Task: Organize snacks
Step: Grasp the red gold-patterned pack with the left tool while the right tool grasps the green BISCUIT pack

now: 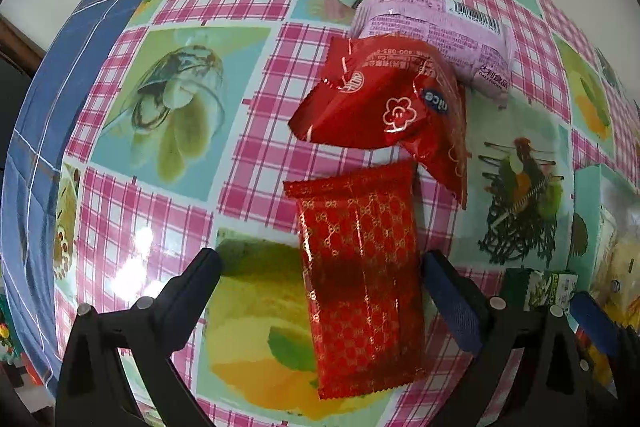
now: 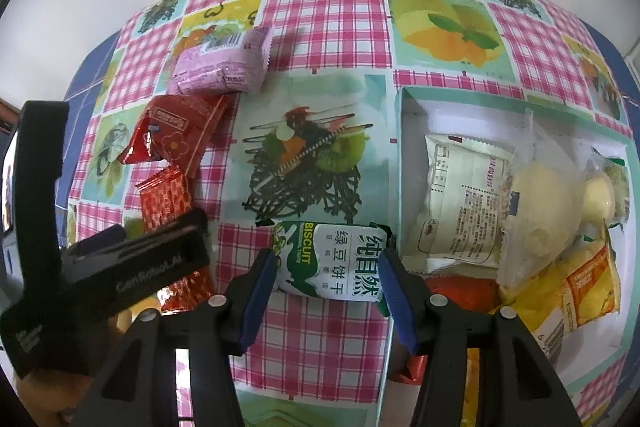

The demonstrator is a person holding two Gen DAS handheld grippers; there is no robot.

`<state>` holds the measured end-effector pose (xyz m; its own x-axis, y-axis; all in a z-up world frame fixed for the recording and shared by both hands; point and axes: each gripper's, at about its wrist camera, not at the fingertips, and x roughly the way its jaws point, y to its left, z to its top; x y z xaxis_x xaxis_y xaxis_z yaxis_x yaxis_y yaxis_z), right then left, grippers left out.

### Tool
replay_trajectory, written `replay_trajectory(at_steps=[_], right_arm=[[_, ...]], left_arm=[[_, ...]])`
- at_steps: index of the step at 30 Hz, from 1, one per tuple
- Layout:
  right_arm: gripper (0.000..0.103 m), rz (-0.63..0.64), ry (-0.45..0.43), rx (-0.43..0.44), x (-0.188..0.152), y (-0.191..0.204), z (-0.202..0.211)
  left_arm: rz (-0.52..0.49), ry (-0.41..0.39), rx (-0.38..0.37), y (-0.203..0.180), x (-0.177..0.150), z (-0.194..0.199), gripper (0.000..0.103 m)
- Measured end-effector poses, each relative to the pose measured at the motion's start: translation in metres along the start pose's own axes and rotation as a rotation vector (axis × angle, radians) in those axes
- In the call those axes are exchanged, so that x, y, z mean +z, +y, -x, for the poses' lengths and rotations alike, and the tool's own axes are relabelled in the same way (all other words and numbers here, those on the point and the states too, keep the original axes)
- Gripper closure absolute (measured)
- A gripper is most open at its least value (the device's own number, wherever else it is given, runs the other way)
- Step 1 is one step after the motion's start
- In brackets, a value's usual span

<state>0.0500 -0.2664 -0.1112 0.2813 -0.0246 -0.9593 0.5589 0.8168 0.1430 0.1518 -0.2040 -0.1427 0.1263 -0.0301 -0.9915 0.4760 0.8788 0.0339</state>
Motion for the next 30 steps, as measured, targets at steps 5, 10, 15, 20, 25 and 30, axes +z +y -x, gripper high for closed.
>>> replay_trajectory(at_steps=[5, 10, 15, 20, 25, 30], right_arm=[[0.044, 0.019, -0.008, 0.088, 0.001, 0.012, 0.001], [0.044, 0.029, -0.041, 0.065, 0.003, 0.018, 0.005], [0.040, 0.025, -0.044, 0.049, 0.004, 0.023, -0.002], [0.037, 0.048, -0.029, 0.000, 0.001, 0.025, -0.013], [0.035, 0.075, -0.025, -0.023, 0.000, 0.031, -0.019], [0.039, 0.078, -0.033, -0.025, 0.002, 0.032, -0.020]], left_arm=[[0.014, -0.006, -0.002, 0.025, -0.005, 0.013, 0.013], [0.025, -0.010, -0.004, 0.043, -0.003, 0.015, 0.020], [0.035, -0.008, -0.005, 0.055, 0.005, 0.008, 0.021], [0.034, -0.007, -0.005, 0.066, 0.008, 0.009, 0.021], [0.022, -0.012, -0.003, 0.057, 0.012, 0.001, 0.021], [-0.004, -0.037, -0.006, 0.050, 0.012, 0.007, 0.042]])
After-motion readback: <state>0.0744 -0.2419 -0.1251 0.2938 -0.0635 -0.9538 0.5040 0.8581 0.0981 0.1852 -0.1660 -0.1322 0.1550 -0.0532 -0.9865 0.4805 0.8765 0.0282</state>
